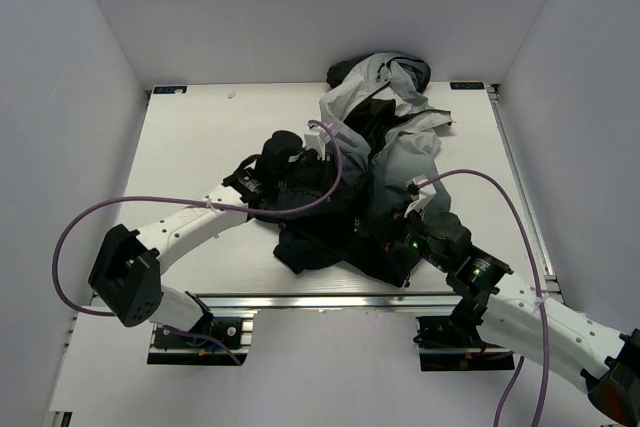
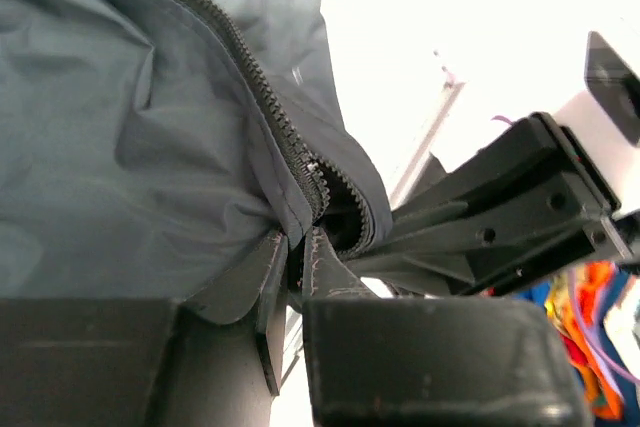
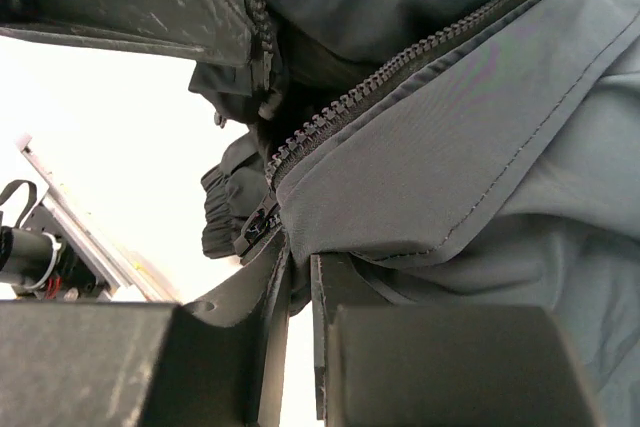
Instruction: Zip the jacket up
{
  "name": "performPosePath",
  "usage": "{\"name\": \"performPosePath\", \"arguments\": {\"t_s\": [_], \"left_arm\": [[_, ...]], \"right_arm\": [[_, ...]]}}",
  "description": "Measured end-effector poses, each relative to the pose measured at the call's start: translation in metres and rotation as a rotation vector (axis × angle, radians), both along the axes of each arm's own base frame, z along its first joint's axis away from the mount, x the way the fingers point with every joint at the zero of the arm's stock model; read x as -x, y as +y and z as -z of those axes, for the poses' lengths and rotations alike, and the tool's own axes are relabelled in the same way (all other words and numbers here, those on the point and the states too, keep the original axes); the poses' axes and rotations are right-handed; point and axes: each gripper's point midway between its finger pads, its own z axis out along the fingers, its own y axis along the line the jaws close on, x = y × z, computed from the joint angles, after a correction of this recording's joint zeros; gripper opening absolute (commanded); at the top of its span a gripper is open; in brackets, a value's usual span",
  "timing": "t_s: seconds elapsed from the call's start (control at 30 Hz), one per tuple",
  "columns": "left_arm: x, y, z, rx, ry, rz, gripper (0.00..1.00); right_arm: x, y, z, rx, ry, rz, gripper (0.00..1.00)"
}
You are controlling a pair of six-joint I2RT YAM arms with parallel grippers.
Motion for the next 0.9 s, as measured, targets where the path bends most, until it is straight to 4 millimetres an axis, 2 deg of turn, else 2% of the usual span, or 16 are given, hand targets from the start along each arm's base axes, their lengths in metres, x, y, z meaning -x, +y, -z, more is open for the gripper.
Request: {"name": "performPosePath", "arguments": {"t_s": [0.2, 0.37, 0.53, 0.73, 0.8, 0.9], "left_arm": [[0.012, 0.006, 0.012, 0.085, 0.04, 0.117, 0.0], [0.022, 0.001, 0.003, 0.133, 0.03, 0.202, 0.0], [0.022, -0.002, 0.006, 0.145, 0.041, 0.24, 0.0], [0.021, -0.004, 0.003, 0.149, 0.024, 0.269, 0.0], [0.022, -0.004, 0.004, 0.147, 0.018, 0.276, 0.0], [0.024, -0.002, 0.006, 0.132, 0.021, 0.281, 0.0]], "right_arm": [[-0.001, -0.004, -0.012, -0.016, -0.052, 0.007, 0.0], [-0.002, -0.005, -0.028, -0.044, -0.13, -0.004, 0.0], [-0.005, 0.004, -0.02, 0.011, -0.13, -0.044, 0.0], [-0.025, 0.006, -0.006, 0.075, -0.086, 0.027, 0.0], [-0.031, 0.003, -0.007, 0.066, -0.083, 0.07, 0.0], [-0.04, 0.0, -0.021, 0.019, -0.114, 0.119, 0.0]]}}
